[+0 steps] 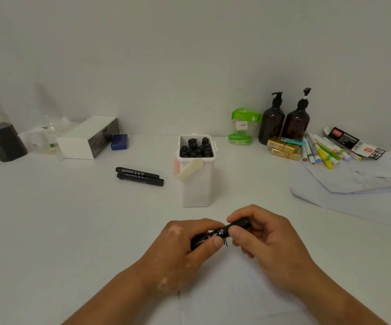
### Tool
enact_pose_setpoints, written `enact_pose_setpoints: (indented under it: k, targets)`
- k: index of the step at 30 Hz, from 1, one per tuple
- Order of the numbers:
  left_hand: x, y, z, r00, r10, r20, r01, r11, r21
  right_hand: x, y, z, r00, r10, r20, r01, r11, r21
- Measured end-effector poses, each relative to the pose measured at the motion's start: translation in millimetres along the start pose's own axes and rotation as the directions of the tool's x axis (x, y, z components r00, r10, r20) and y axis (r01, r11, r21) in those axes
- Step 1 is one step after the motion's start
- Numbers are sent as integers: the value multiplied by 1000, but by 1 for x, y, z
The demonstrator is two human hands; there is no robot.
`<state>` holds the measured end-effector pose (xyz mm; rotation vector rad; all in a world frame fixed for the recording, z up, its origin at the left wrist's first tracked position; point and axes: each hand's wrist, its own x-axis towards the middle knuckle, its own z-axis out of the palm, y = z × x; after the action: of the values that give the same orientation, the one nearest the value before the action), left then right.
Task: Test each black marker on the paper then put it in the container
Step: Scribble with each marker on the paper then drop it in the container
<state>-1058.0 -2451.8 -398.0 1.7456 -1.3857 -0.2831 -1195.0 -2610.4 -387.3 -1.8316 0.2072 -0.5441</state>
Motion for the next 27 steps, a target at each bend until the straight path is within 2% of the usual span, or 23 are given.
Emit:
enact_pose_setpoints:
  k: [3,6,10,13,16,20,24,27]
  targets:
    - [1,-4,-4,997,-63,-50,62,998,-15,2,0,-9,998,-6,-66,6,1000,0]
    - [3,-11,-11,972,-191,-136,172,975,-144,5,0,-28,980,-18,-198,30,998,57]
    - [7,-22,-24,897,-358,-261,284,917,-281,9,-3,-51,931,14,-365,19,996,87]
    - [8,-32,-28,835,-406,-371,312,906,-288,20,-23,-62,896,-26,-443,51,998,44]
    - [8,-36,-26,801,-403,-443,314,913,-262,41,-60,-65,892,-158,-424,124,987,-105]
    - [8,-39,-25,786,-399,-472,314,916,-250,83,-112,-59,859,-329,-393,180,912,-369]
    - [9,-41,-26,783,-398,-478,306,916,-261,130,-150,-40,872,-411,-265,199,793,-577]
    - [8,-43,-25,787,-391,-477,306,919,-249,160,-159,-20,901,-405,-153,201,704,-681]
